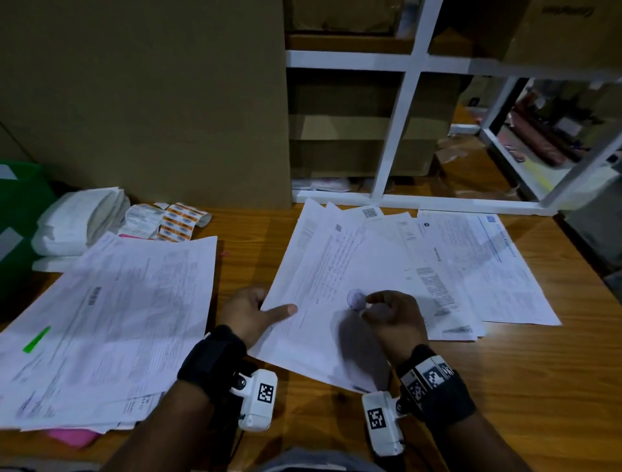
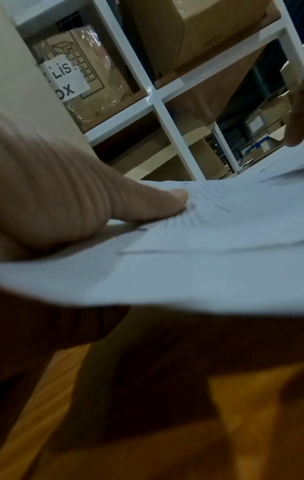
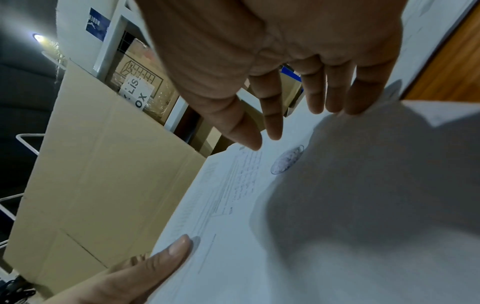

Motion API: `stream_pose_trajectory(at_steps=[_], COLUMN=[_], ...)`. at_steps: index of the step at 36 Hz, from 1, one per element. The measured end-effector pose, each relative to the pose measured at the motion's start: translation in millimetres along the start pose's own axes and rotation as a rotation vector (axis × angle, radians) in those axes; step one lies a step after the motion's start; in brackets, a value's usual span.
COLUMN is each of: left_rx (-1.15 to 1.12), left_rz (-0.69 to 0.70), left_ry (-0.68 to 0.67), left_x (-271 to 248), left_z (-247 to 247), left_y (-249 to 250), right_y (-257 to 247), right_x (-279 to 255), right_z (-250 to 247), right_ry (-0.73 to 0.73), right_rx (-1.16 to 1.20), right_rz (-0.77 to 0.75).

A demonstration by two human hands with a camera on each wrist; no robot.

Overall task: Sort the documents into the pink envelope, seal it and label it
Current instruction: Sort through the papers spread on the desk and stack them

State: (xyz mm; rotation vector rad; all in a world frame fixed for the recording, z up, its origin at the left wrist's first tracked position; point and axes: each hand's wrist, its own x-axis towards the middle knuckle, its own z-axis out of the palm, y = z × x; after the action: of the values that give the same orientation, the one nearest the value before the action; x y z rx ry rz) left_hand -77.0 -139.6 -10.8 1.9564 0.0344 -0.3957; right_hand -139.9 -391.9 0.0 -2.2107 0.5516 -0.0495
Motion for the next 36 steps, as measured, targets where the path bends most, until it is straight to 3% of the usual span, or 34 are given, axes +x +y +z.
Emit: stream_pose_trajectory(at_steps=[5,9,16,27,36], left_rx=[-0.129,-0.076,0.22,0.019,-0.07], left_rz=[0.01,0.007,0.099,0.011,0.037], left_ry=[-0.007,0.049,0.092,-0.082,-0.157], left_x=[-9.1,-6.8,-5.3,3.3,0.9], left_z=[-0.3,-5.4,-12.3,-3.8,3.3], left_y=[-0.9,-14.3,-25.3,-17.9,-12.2], right_y=[0.4,1.8,13.7,36.4,43.6], right_x=[6.4,6.7,2.5,2.0,-5.7], right_z=[-3.1,-5.2,-8.9,-11.2,-15.9], right_ry=[0.0,0.001,0.048,0.091,0.056], right_rx=[-0.181,-0.23,-0.04,0.077,0.268], right_rz=[0.028,0.049,0.068,0.051,0.062])
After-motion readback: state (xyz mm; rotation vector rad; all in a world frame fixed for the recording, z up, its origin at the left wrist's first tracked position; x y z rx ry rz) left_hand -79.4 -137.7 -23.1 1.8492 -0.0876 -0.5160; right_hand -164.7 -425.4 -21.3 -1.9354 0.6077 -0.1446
